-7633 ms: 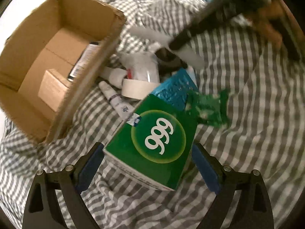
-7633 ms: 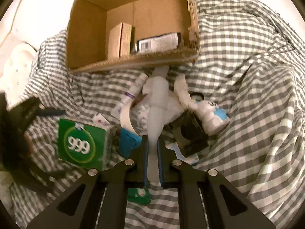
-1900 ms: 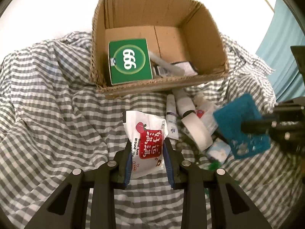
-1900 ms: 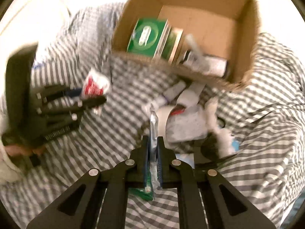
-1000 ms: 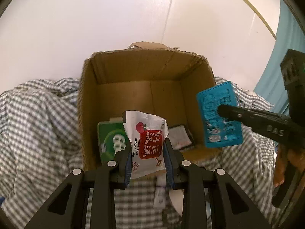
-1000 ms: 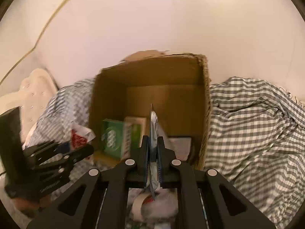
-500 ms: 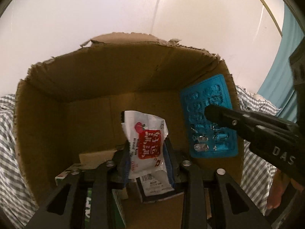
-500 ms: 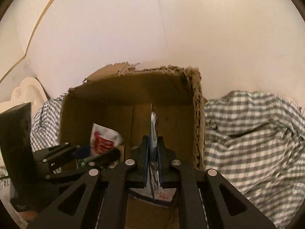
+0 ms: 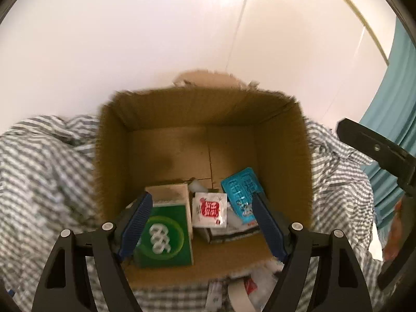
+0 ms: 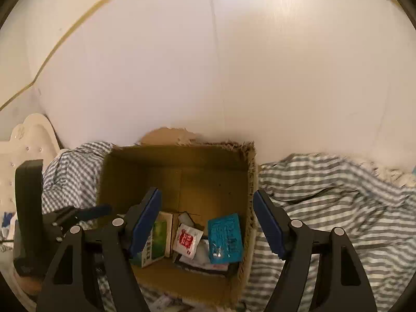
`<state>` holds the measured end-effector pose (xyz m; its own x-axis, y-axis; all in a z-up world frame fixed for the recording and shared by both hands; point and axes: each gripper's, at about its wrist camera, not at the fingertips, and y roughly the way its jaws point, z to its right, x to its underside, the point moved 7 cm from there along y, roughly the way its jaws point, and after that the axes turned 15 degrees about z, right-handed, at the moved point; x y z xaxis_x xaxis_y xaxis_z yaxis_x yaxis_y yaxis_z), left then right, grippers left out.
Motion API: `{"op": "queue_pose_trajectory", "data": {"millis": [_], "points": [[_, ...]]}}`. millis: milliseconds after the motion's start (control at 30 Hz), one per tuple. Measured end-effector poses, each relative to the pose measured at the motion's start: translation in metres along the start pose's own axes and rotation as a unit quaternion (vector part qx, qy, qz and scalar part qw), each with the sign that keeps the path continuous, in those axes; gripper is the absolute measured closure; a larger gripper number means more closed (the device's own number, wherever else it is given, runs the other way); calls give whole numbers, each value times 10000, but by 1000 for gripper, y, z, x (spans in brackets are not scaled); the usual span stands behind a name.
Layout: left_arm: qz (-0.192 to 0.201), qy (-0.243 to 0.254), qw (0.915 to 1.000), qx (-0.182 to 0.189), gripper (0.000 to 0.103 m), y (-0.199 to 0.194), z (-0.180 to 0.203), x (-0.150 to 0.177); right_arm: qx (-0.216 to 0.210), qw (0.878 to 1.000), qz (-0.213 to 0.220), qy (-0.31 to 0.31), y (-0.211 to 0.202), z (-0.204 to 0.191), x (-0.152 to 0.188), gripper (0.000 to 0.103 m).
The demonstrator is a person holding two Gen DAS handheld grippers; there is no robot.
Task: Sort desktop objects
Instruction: 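Move the left tool to the white tape roll while the right tool approaches the clear floss tub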
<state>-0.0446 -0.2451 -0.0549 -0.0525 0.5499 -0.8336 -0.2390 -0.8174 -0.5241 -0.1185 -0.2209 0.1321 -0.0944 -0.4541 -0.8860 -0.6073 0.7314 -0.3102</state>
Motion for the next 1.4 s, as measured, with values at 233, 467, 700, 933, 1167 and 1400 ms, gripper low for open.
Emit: {"op": "queue_pose_trajectory", "data": {"millis": [233, 467, 700, 933, 1167, 1400], "points": [[170, -24, 9996, -233, 14, -67, -2, 3, -278, 9974, -215, -633, -92, -29, -9, 31], [-157, -73, 9981, -592, 3, -85, 6, 54, -167, 9836, -935, -1535, -143, -4, 67, 31], [-590, -263, 9976, -265, 3, -54, 35, 135, -418, 9712, -1645, -1672, -120, 18, 129, 31], [-1228, 186, 9921, -145, 5, -8, 57, 176, -787, 9591, -1906, -1938, -98, -1, 145, 31], [-1626, 84, 9866, 133, 31, 19, 69, 200, -1036, 9456, -2344, -2005, -81, 1, 169, 31], [-1457, 724, 9856, 453, 62, 14, 88, 198, -1278, 9237, -2752, -2340, -76, -7, 197, 31]]}}
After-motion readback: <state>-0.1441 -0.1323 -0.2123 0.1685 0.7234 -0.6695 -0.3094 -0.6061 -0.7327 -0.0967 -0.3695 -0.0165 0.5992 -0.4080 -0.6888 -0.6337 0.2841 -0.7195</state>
